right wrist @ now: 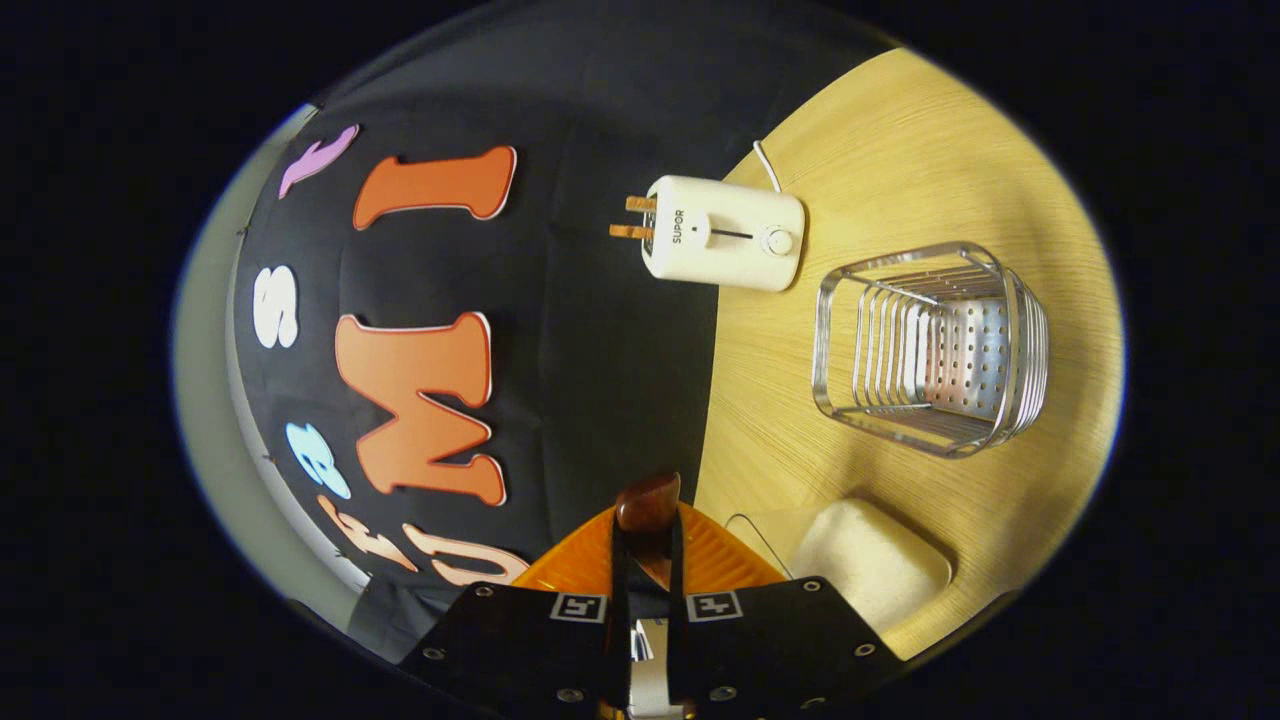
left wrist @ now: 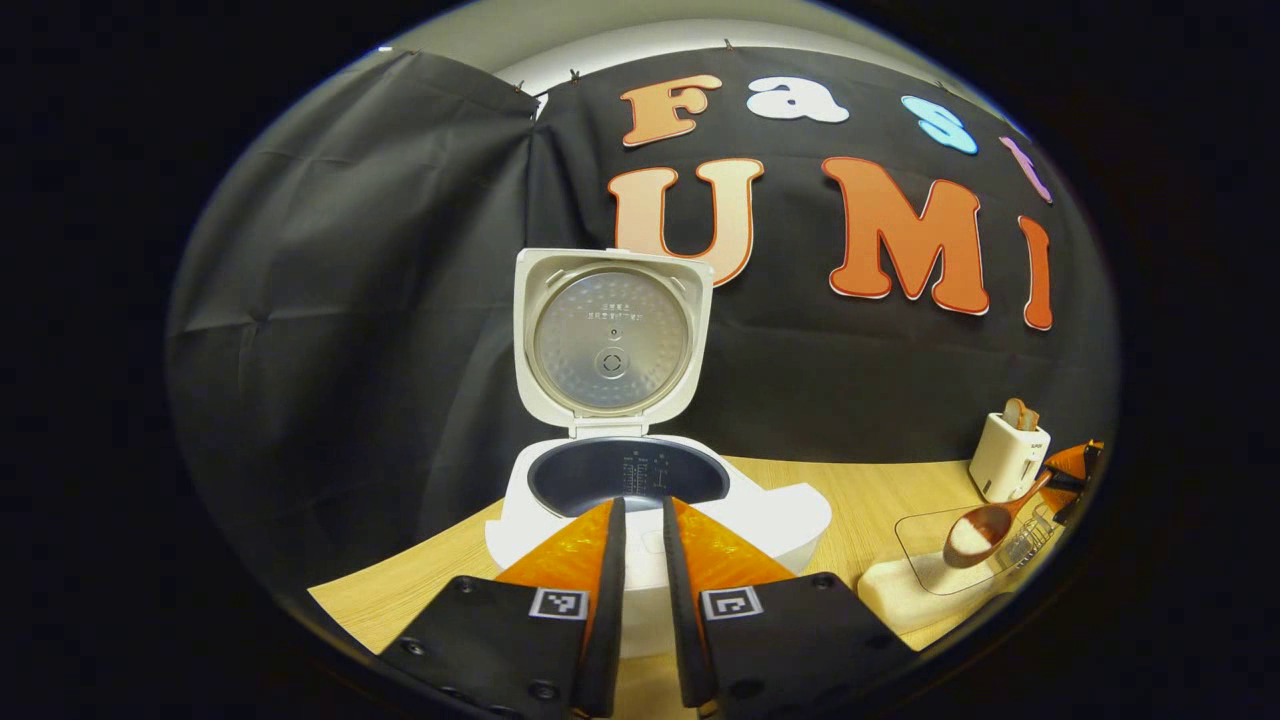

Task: Close the left gripper, press the button to open the rice cooker; take a wooden spoon from the chopstick holder with the right hand, scoop a spoonful of rice and pour it into the rice cooker, then put the wooden spoon back into the chopstick holder.

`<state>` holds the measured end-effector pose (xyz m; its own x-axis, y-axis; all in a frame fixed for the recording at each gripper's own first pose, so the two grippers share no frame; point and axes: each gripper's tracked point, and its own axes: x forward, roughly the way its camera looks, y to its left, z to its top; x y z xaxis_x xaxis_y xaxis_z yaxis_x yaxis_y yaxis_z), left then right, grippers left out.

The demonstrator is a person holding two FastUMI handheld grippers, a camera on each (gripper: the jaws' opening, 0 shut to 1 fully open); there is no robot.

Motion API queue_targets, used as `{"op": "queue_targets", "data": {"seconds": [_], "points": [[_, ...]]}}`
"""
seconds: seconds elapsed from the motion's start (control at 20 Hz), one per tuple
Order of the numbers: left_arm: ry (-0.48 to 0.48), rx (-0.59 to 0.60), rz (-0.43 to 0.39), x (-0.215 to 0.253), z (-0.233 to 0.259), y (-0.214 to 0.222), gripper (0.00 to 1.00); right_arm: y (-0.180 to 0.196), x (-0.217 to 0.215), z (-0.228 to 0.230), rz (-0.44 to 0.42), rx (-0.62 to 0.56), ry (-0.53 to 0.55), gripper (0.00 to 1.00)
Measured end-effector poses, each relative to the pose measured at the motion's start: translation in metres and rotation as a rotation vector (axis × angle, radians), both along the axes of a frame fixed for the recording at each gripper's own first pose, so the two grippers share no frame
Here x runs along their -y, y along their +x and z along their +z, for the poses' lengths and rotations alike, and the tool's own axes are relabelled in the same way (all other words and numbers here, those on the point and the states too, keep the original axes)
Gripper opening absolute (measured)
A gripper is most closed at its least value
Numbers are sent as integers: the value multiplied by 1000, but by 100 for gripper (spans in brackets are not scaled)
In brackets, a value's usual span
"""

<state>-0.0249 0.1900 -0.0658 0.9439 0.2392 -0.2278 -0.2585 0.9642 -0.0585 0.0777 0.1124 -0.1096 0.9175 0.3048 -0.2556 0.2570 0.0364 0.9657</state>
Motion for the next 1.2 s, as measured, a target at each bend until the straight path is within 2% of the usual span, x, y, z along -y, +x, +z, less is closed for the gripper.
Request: {"op": "queue_targets", "data": {"seconds": [0.05,0.25,0.4,0.45,0.5,0.6,0.75,0.9,1.05,1.1,1.15,1.2], "points": [[-1,0,4,-1,1,0,28,2,5,6,-17,3,17,14],[-2,-8,0,-1,-3,-4,35,12,14,30,-53,34,117,14],[-3,-1,0,-3,-1,-2,44,19,4,43,-53,33,181,14],[0,2,-3,-3,0,-2,55,24,0,49,-56,43,203,14],[1,4,-2,-5,0,-3,57,26,-7,55,-44,49,225,14],[0,4,6,-11,-2,-4,74,30,-20,65,-28,56,247,14],[7,-1,24,-23,-4,-9,76,32,-47,88,1,92,267,14],[15,-8,43,-38,-5,-13,74,43,-97,111,58,123,254,14],[19,-5,63,-51,-5,-19,74,41,-125,128,100,141,249,14],[19,-6,73,-59,-6,-22,75,41,-141,133,123,146,242,10],[19,-7,84,-65,-7,-26,74,44,-161,137,148,152,233,15],[18,-8,92,-69,-8,-27,76,45,-174,141,163,157,231,14]]}}
